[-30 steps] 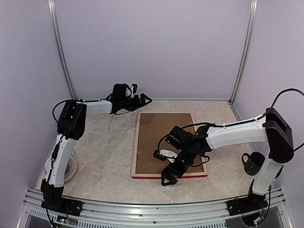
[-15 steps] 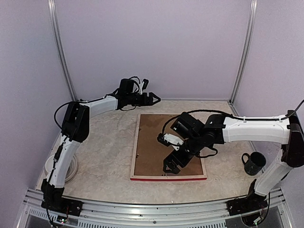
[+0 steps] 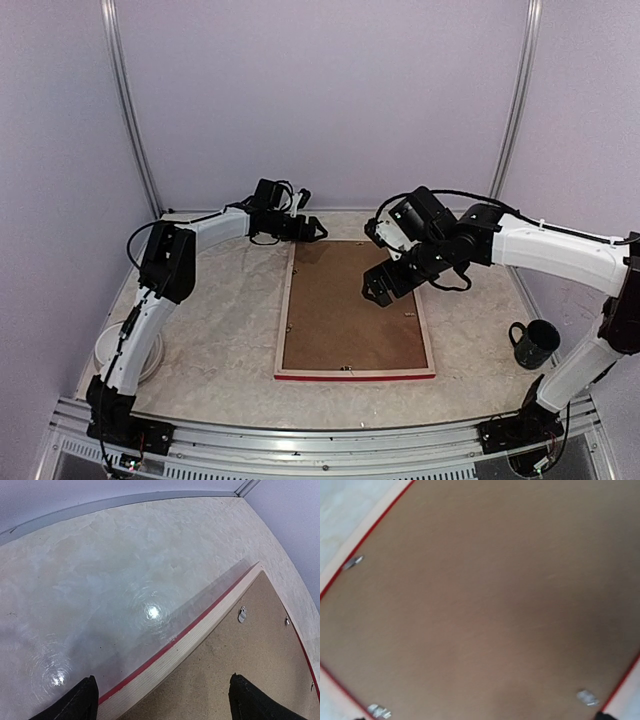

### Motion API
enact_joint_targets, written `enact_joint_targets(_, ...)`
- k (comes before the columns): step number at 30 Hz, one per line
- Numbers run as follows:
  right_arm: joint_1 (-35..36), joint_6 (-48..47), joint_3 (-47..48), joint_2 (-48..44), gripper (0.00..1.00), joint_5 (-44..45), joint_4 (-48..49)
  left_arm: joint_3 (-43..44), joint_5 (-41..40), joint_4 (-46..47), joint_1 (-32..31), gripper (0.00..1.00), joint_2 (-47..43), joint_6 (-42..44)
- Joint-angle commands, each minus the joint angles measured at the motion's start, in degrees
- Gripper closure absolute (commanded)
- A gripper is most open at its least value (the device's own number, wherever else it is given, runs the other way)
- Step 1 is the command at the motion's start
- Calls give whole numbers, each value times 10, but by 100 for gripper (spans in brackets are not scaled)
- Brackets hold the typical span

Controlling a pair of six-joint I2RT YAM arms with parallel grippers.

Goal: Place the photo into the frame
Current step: Place the photo frame at the center of the board.

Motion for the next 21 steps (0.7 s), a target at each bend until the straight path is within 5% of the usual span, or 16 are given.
enact_joint_targets(1, -43, -18, 23, 7, 1, 18, 13, 0, -3, -98, 1, 11, -4, 44)
enact_joint_targets(12, -159, -33, 122, 122, 1, 55, 50, -18, 58, -153, -11, 11, -30, 129)
enact_joint_targets(21, -175, -58, 288, 287, 1, -18, 46, -87, 112, -74, 3, 11, -70, 95)
